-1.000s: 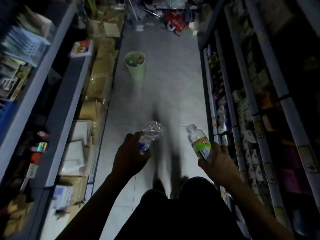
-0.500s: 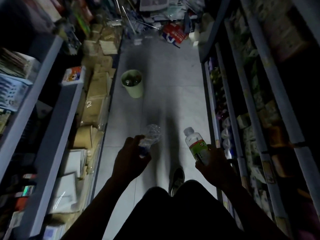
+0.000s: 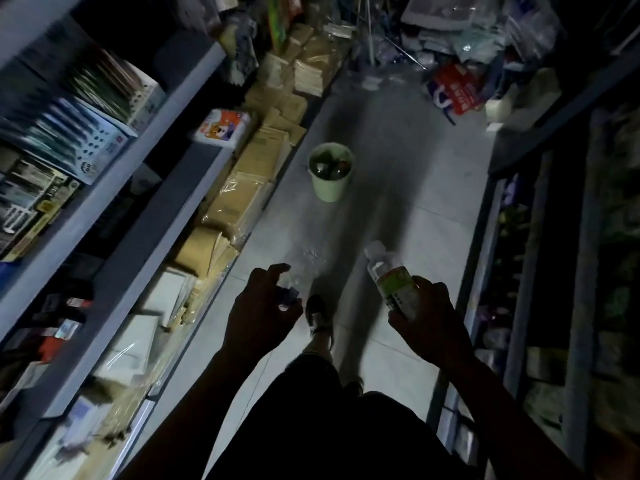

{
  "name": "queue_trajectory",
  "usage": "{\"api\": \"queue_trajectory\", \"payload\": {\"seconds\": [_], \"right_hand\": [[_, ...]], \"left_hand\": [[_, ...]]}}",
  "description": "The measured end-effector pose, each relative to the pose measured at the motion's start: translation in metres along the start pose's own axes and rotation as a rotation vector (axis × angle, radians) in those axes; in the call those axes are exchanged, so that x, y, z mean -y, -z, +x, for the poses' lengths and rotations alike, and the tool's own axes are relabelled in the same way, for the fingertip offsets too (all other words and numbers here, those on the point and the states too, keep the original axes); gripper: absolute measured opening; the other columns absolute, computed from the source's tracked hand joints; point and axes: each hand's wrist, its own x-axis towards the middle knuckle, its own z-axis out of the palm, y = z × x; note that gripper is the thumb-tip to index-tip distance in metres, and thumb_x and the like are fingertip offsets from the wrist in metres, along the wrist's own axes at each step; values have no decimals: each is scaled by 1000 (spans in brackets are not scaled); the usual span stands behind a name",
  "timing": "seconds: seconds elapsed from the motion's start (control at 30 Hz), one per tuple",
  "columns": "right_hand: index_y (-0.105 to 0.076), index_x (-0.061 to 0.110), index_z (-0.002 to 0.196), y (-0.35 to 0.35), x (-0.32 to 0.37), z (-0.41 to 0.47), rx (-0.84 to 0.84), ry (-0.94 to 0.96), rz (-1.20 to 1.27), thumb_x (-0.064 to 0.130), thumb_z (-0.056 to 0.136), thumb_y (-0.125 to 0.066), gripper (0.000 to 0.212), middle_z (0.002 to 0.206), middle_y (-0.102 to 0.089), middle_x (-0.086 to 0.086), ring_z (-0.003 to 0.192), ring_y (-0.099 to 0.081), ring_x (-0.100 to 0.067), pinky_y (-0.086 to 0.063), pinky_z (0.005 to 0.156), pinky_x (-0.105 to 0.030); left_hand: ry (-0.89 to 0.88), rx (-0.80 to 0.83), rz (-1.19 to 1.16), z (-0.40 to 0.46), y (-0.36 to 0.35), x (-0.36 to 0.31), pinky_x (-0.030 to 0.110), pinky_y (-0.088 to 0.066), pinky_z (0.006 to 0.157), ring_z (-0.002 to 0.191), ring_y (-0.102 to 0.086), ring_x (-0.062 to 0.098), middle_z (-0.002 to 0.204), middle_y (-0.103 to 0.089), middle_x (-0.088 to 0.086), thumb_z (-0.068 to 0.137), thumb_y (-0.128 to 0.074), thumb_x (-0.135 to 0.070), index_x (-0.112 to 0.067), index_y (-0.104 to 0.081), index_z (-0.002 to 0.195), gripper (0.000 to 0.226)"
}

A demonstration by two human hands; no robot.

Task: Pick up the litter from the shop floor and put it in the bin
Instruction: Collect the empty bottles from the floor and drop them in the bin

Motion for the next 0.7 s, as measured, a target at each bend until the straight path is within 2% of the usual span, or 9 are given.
{"api": "queue_trajectory", "payload": {"seconds": [0.13, 0.27, 0.4, 0.53, 0.63, 0.7], "right_hand": [[-37, 27, 138, 8, 36, 74, 17, 9, -23, 48, 80, -73, 72, 108, -39, 2, 73, -51, -20, -44, 61, -32], [-38, 26, 138, 21, 60, 129, 25, -10, -42, 48, 79, -74, 73, 108, -38, 3, 72, -48, -19, -40, 62, -30], [-37, 27, 140, 36, 76, 179, -17, -76, -11, 49, 78, -73, 75, 111, -39, 2, 76, -49, -20, -43, 66, -32], [-38, 29, 139, 50, 79, 214, -43, -175, 14, 50, 76, -74, 75, 113, -41, 0, 84, -56, -22, -43, 69, -31], [-39, 30, 136, 61, 76, 239, -34, -214, 30, 52, 75, -72, 73, 115, -42, 0, 86, -59, -23, -50, 70, -35], [-39, 29, 137, 69, 72, 257, -31, -235, 49, 53, 75, -71, 74, 114, -41, 1, 87, -60, -24, -53, 72, -38]], "left_hand": [[21, -33, -14, 71, 10, 8, 29, -60, 75, 82, -65, -4, 104, -59, -8, 76, -85, -26, -30, -53, 133, 65], [37, -25, -16, 144, 23, 7, 27, -59, 73, 80, -65, -3, 106, -57, -10, 77, -84, -27, -30, -54, 133, 63], [-35, 16, 0, 220, 30, 0, 18, -54, 70, 76, -65, -4, 105, -60, -8, 79, -83, -25, -27, -55, 133, 60], [-110, 69, 17, 285, 27, -14, 27, -57, 69, 74, -66, 0, 102, -62, -4, 79, -83, -24, -22, -56, 132, 60], [-148, 107, 16, 328, 18, -28, 24, -57, 72, 76, -65, -3, 102, -61, -6, 79, -84, -25, -24, -54, 134, 62], [-164, 136, 17, 357, 8, -38, 18, -53, 72, 78, -66, -3, 103, -62, -4, 79, -84, -24, -23, -55, 134, 62]]}}
